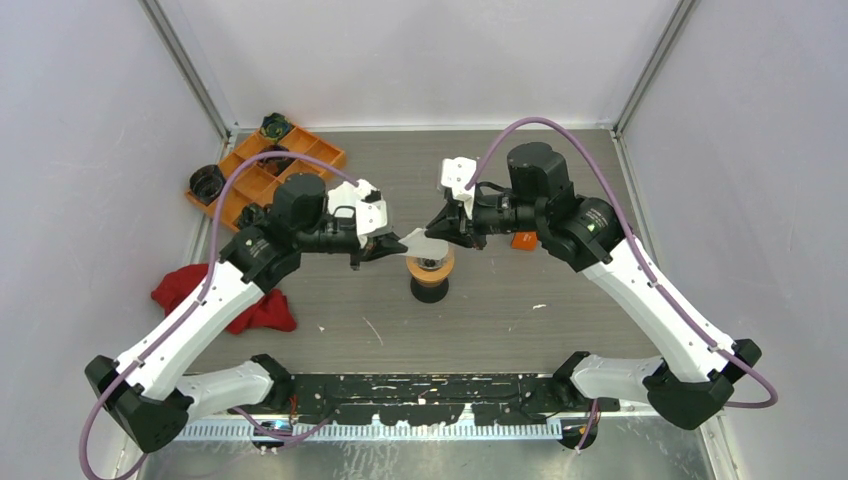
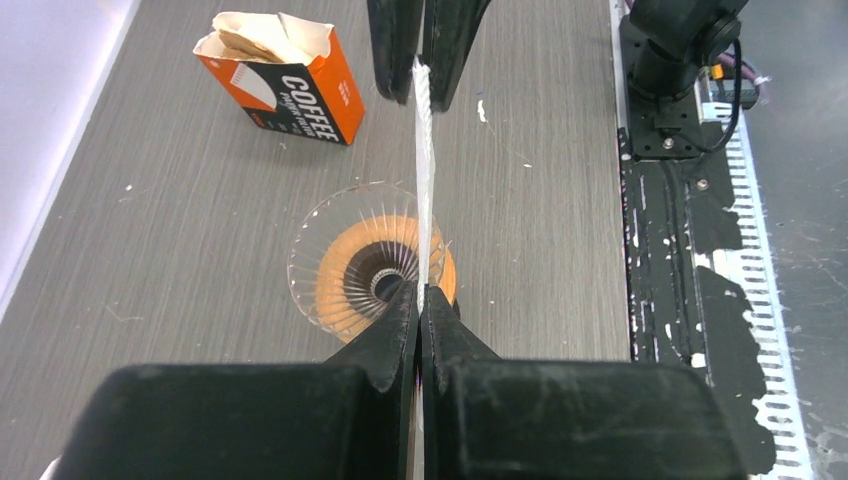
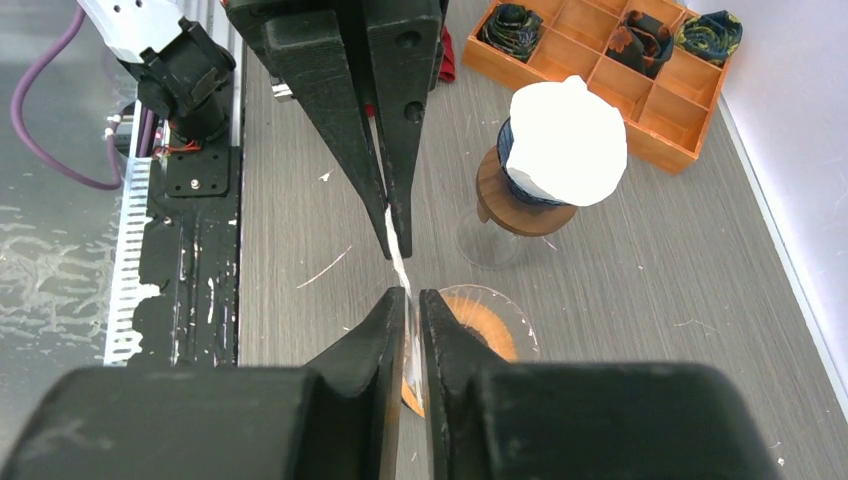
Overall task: Place the coffee filter in the dripper
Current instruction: Place the coffee filter in the coffee dripper.
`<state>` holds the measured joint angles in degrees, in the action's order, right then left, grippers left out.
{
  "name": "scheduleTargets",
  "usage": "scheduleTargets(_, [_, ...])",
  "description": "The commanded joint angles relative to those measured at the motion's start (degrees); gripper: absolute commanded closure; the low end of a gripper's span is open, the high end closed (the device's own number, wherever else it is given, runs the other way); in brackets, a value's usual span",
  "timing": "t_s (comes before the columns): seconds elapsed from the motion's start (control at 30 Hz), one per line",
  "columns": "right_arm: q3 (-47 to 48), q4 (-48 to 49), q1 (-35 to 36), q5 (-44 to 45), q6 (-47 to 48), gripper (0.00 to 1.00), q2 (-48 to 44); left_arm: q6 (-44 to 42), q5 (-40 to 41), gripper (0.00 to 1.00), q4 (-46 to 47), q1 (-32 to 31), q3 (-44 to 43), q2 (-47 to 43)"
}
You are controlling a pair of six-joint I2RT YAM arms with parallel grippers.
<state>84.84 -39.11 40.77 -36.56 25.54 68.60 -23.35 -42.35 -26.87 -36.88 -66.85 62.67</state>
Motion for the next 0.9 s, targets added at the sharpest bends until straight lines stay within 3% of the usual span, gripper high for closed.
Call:
scheduleTargets(0.0, [0.5,2.1,0.2,-1.2,0.8,0.8,-1.6,-2.9,1.0,1.0,3.0,0.0,1.2,-3.0])
scheduleTargets(0.23, [0.2,1.8,0.2,1.8,1.1,0.62,-3.5,-6.0,3.4,1.0,2.6,0.0,3.5,-5.8])
scheduleTargets(0.53, [0.0,1.7,0.2,7.0,1.6,0.57,-4.5,-9.4,5.0,1.0,3.1,0.0,6.8,-9.2])
scheduleTargets(0.87, [-3.9,3.2,0.2,5.0,2.7,0.55,-2.9,-8.3,3.4,1.0,4.9,-0.1,8.1,-9.8])
